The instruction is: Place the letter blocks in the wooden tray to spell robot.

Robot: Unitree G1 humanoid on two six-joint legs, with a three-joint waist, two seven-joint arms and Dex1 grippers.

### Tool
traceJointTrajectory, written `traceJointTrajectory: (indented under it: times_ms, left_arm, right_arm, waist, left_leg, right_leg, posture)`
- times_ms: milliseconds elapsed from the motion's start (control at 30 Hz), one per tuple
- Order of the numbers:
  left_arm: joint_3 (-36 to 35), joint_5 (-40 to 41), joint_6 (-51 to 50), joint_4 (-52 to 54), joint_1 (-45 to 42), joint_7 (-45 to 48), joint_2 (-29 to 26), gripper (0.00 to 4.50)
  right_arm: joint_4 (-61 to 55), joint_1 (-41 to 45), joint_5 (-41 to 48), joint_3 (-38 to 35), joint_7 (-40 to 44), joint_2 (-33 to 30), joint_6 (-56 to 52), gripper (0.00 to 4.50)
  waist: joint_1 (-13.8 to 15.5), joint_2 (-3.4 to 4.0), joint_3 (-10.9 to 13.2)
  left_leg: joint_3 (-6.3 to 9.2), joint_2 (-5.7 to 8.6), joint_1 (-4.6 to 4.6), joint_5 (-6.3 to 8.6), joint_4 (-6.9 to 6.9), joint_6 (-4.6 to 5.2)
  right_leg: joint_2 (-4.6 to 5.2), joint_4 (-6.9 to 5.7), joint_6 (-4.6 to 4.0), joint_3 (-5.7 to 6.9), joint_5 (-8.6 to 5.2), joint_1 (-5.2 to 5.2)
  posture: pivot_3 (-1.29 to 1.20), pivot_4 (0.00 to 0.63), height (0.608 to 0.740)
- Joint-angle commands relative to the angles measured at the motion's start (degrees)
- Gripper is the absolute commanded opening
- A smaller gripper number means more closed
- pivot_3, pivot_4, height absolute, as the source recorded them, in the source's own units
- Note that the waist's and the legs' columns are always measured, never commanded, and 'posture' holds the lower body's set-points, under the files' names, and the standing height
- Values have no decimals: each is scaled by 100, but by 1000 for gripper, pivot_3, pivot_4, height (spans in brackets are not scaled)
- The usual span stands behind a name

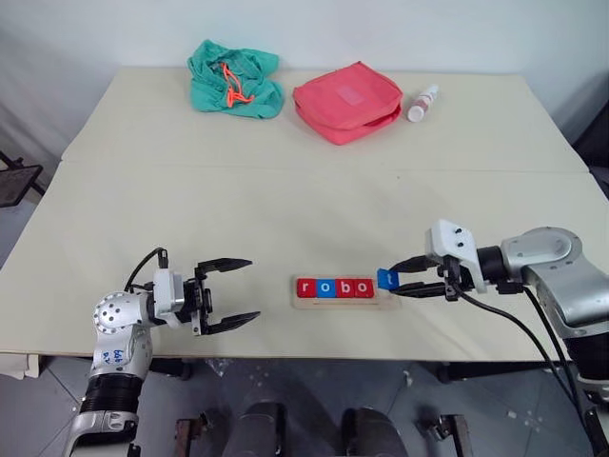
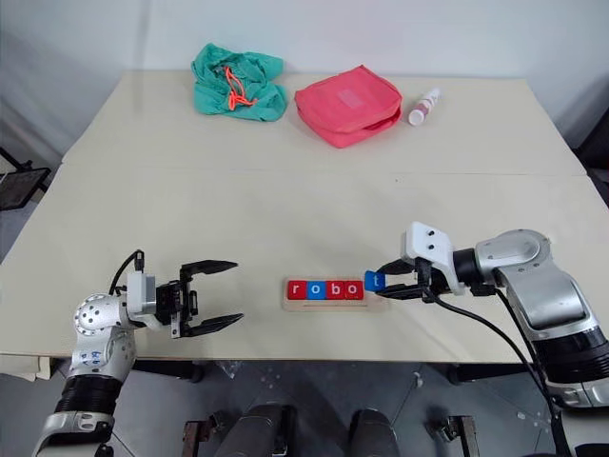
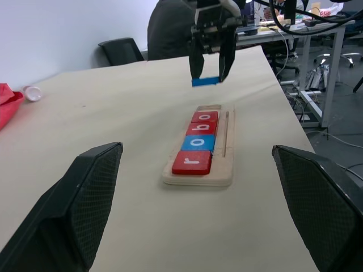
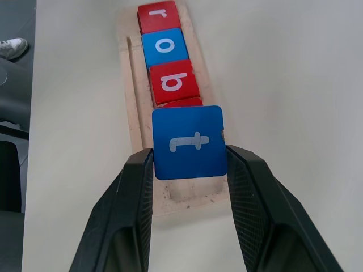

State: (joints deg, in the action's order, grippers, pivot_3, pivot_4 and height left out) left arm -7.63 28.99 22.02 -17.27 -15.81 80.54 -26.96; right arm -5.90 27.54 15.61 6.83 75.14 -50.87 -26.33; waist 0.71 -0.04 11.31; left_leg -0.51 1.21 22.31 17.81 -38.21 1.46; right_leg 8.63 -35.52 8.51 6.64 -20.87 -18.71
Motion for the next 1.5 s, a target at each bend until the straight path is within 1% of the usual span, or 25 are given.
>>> traceJointTrajectory:
  times_ms: [33, 367, 433, 500, 600, 667, 867, 1000, 1100, 1167, 1333, 1467, 1500]
  left_arm:
    - [38, 17, 75, -13, -58, 39, 28, 4500]
    - [-19, 42, 78, 57, 40, 26, -38, 4500]
    - [-32, 45, 79, 79, 59, 6, -44, 4500]
    - [-38, 39, 90, 76, 67, 0, -50, 4500]
    - [-32, 27, 94, 62, 49, -23, -43, 4500]
    - [-25, 24, 99, 53, 40, -29, -39, 4500]
    - [-5, 17, 127, -27, -19, -42, -17, 4500]
    - [9, 9, 139, -68, -53, -47, -1, 4500]
    - [24, 3, 163, -99, -80, -57, 34, 4500]
    - [27, -6, 175, -113, -87, -59, 43, 4500]
    - [32, -17, 185, -89, -56, -85, 66, 4500]
    - [34, -21, 185, -70, -23, -107, 71, 4500]
    - [35, -22, 185, -69, -20, -110, 71, 4500]
  right_arm:
    - [-22, -9, -90, 101, -80, 59, 124, 1461]
    - [428, 81, -323, 376, -27, 190, 553, 1461]
    - [517, 74, -403, 420, 3, 173, 666, 2205]
    - [564, 90, -420, 395, 4, 204, 737, 2810]
    - [621, 139, -443, 388, 8, 231, 771, 3880]
    - [628, 169, -443, 361, -13, 248, 772, 4464]
    - [373, 156, -260, 89, -205, 246, 638, 4464]
    - [213, 140, -145, 41, -279, 227, 506, 4464]
    - [-36, 163, -17, -5, -404, 247, 117, 3888]
    - [-204, 158, 68, -17, -473, 298, -6, 3259]
    - [-688, -43, 208, 105, -501, 278, -343, 1478]
    - [-855, -215, 239, 195, -459, 257, -447, 31]
    - [-859, -232, 231, 210, -454, 253, -455, 31]
  waist:
    - [-3, 0, 0]
    - [-5, 0, 0]
    - [-5, 0, 0]
    - [-3, 0, 0]
    - [-9, 0, 0]
    - [-9, 0, 0]
    - [-5, 0, 0]
    - [-5, 0, 0]
    - [-4, 0, 0]
    - [-6, 0, 0]
    - [-1, 0, 0]
    - [28, 0, 0]
    - [29, 0, 0]
  left_leg:
    - [-1, 0, 0, 0, 0, 0]
    - [-1, -1, 0, 0, 1, 0]
    - [-2, -1, 0, 0, 1, 0]
    - [-2, -1, 0, 0, 1, 0]
    - [-2, -2, 0, 0, 1, 0]
    - [-2, -2, 0, 0, 1, 0]
    - [-1, -1, 0, 0, 1, 0]
    - [-1, -1, 0, 0, 1, 0]
    - [0, -1, 0, 0, 1, 0]
    - [0, -1, 0, 0, 1, 0]
    - [1, -1, 0, 0, 2, 0]
    - [2, -1, 0, 0, 2, 0]
    - [0, 0, 0, 0, 2, 0]
  right_leg:
    - [0, 0, 0, 0, 0, 0]
    - [-1, -1, 0, 1, 0, -1]
    - [-1, -1, 0, 1, 0, -1]
    - [-1, -1, 0, 2, 0, -1]
    - [-1, -1, 0, 2, 0, -1]
    - [-1, -1, 0, 2, 0, -1]
    - [-1, -1, 0, 2, 0, -1]
    - [-1, -1, 0, 1, 0, -1]
    - [-1, -1, 0, 2, 0, -1]
    - [-1, -1, 0, 2, 0, -1]
    - [-1, -1, 0, 2, 0, -1]
    - [-1, -1, 0, 2, 0, 0]
    - [-1, 0, 0, 1, 0, -1]
  posture:
    - [0, 150, 740]
    - [0, 150, 740]
    - [0, 150, 740]
    - [0, 150, 740]
    - [0, 150, 740]
    - [0, 150, 740]
    - [0, 150, 740]
    - [0, 150, 740]
    - [0, 150, 740]
    - [0, 150, 740]
    - [0, 150, 740]
    - [0, 150, 740]
    - [0, 150, 740]
